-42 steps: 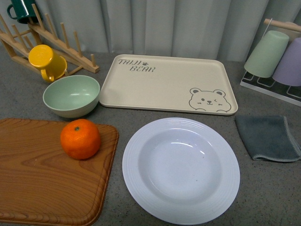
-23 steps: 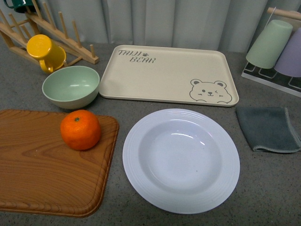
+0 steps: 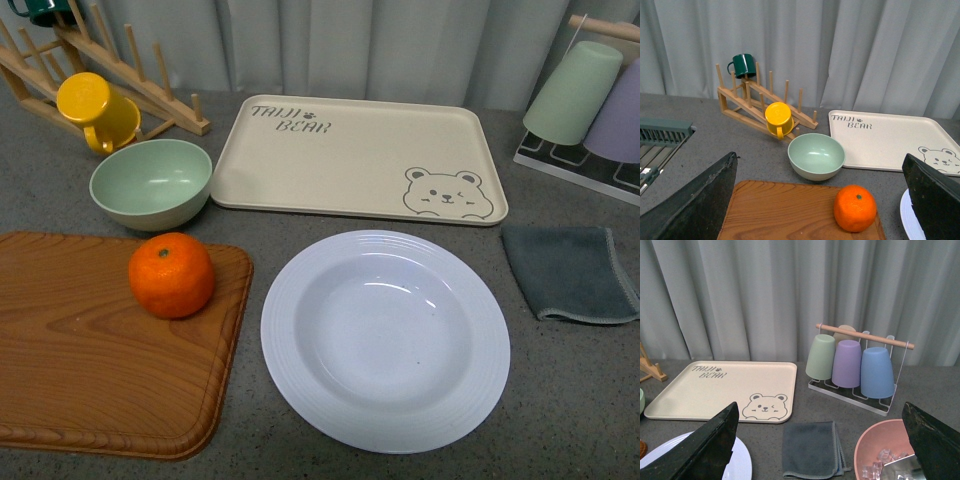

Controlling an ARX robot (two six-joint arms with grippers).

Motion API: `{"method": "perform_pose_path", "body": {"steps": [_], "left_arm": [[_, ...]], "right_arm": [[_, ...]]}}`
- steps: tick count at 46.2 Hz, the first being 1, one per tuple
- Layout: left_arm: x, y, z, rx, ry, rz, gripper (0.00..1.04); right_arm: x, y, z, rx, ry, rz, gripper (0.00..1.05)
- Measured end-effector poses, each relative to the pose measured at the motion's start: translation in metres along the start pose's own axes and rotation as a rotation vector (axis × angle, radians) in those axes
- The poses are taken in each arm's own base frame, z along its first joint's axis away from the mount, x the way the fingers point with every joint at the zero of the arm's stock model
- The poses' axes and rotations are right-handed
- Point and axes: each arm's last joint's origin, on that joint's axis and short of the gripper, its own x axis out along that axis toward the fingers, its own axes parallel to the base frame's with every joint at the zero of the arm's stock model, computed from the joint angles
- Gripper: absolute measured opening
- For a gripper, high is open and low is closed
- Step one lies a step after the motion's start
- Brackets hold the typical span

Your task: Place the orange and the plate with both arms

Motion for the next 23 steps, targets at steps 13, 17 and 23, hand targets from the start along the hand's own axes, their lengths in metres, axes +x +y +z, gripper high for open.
{"method": "perform_pose_path", "body": {"steps": [13,17,23], "left_arm": [[0.0000,0.0000,0.0000,0.000,0.000,0.000,0.98],[0.0000,0.0000,0.0000,0.000,0.000,0.000,0.98],[0.0000,0.0000,0.0000,0.000,0.000,0.000,0.98]], "right_arm": [[0.0000,0.0000,0.0000,0.000,0.000,0.000,0.96],[0.0000,0.0000,0.0000,0.000,0.000,0.000,0.96],[0.0000,0.0000,0.0000,0.000,0.000,0.000,0.96]]}}
